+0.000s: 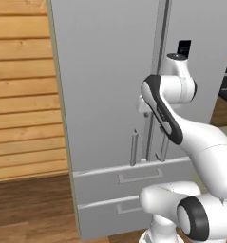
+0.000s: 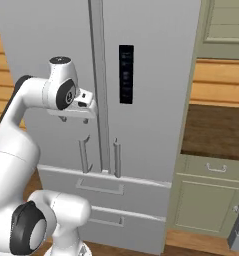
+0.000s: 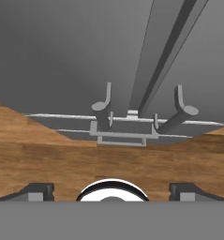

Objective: Take the strawberry from the fridge and place it on top of the pancake, located on the dining counter.

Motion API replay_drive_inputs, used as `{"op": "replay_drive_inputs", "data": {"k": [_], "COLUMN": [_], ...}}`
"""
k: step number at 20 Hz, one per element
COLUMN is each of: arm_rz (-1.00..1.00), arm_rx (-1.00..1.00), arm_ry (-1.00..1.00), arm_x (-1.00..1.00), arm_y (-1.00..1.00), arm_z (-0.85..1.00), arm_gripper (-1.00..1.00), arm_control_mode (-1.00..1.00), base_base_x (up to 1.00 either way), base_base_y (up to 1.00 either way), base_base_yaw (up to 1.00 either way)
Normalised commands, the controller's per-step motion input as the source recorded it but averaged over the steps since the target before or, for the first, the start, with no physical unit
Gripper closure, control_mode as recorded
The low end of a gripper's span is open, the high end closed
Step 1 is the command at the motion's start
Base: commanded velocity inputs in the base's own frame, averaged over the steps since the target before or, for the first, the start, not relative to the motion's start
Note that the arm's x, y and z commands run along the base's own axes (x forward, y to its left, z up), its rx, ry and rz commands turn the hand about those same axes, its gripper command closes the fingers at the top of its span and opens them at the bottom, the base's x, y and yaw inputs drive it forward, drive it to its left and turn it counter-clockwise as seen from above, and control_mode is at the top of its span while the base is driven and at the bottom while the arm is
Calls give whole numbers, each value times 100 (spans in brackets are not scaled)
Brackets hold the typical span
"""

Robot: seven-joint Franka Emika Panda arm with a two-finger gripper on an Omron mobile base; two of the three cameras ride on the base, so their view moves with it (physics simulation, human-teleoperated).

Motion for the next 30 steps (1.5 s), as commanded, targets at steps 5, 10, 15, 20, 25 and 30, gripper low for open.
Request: {"op": "replay_drive_inputs", "data": {"k": [5, 10, 15, 20, 25, 30], "arm_rz": [0, 0, 0, 0, 0, 0], "arm_rx": [0, 0, 0, 0, 0, 0], "arm_ry": [0, 0, 0, 0, 0, 0], "arm_x": [0, 0, 0, 0, 0, 0], "arm_y": [0, 0, 0, 0, 0, 0], "arm_z": [0, 0, 0, 0, 0, 0], "arm_gripper": [-100, -100, -100, -100, -100, -100], "arm_control_mode": [100, 100, 100, 100, 100, 100], "base_base_x": [-60, -22, -6, 6, -35, -90], "base_base_y": [-46, -33, -40, -32, 9, 1], "base_base_yaw": [-10, -16, 2, 11, 1, 0]}}
